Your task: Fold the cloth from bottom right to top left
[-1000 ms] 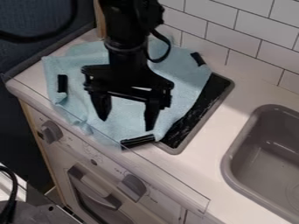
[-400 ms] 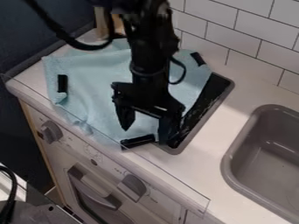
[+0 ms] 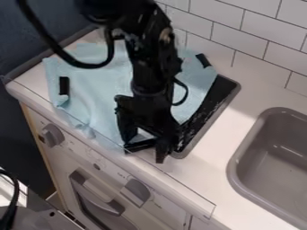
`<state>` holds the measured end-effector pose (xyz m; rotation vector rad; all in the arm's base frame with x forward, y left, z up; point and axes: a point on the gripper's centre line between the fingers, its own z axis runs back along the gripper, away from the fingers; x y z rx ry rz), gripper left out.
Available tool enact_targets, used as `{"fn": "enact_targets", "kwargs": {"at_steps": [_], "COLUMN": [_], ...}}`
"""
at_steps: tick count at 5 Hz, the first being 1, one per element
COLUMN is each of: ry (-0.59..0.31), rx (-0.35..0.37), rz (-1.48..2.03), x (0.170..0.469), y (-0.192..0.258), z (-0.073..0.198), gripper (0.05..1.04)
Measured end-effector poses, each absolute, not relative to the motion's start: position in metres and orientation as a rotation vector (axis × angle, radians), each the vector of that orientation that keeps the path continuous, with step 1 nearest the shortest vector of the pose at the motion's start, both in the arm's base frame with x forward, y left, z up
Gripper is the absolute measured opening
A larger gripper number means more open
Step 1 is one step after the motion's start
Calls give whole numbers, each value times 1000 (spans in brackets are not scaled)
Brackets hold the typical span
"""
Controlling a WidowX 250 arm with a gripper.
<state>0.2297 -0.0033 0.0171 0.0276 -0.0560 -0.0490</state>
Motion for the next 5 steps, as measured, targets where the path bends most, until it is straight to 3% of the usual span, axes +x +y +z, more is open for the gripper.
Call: {"fn": "enact_targets", "kwargs": {"at_steps": [2,5], "ry": [-28,-16], "rx": [51,121], "rz": [-86,-186], "x": [235,231], "y": [-2,-11], "z": [2,8], "gripper": [973,253]}}
